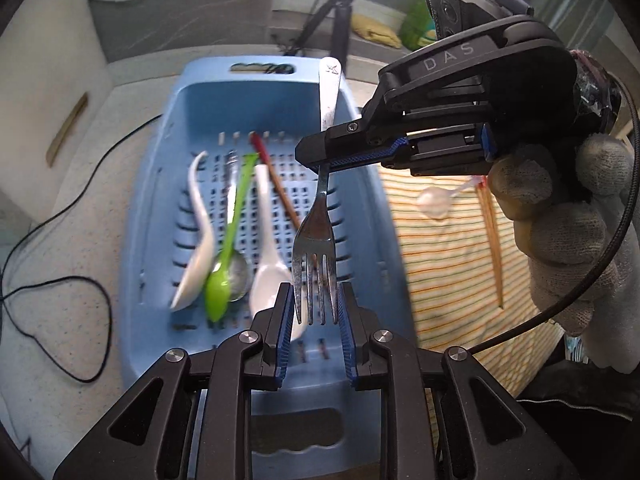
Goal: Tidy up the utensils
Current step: 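Lower the metal fork into the blue basket and open the right gripper, then move both grippers back over the mat toward the clear spoon and chopsticks, then grasp the clear plastic spoon with the left gripper while the right gripper grasps a chopstick, then lift the clear spoon and the chopstick and carry both over the blue basket, then lower the clear spoon and chopstick into the basket and open both grippers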
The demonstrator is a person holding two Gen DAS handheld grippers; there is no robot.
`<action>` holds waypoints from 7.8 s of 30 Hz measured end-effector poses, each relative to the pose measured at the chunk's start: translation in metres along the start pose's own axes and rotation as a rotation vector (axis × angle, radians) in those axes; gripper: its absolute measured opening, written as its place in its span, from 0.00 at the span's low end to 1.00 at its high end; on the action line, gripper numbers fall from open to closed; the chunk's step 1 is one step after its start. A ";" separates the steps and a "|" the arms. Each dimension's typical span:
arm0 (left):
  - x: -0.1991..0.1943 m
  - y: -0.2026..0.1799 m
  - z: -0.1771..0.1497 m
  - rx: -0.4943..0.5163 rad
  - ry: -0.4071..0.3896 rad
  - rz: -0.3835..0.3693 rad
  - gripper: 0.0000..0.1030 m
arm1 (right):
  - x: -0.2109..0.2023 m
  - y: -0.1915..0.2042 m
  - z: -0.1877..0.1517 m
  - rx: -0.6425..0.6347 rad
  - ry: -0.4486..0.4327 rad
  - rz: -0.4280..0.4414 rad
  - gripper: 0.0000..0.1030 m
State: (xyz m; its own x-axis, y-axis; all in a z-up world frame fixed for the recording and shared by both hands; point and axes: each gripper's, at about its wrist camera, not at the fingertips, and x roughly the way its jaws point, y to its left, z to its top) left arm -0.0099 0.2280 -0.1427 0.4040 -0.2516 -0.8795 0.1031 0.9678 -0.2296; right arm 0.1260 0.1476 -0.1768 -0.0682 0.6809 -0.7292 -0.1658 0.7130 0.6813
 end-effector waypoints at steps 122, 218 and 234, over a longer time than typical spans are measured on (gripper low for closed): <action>0.132 -0.210 0.086 0.537 0.182 0.068 0.26 | -0.176 -0.217 -0.075 0.237 -0.232 -0.343 0.23; 0.004 -0.036 0.076 0.075 0.017 0.087 0.04 | -0.104 -0.021 -0.010 -0.065 -0.203 -0.040 0.06; 0.028 0.012 0.061 -0.035 0.080 0.110 0.04 | -0.017 -0.002 0.006 -0.094 -0.092 -0.155 0.06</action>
State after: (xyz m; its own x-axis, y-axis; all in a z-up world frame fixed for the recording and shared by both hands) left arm 0.0580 0.2327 -0.1448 0.3375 -0.1447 -0.9301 0.0301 0.9893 -0.1429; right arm 0.1331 0.1355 -0.1657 0.0544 0.5800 -0.8128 -0.2586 0.7944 0.5496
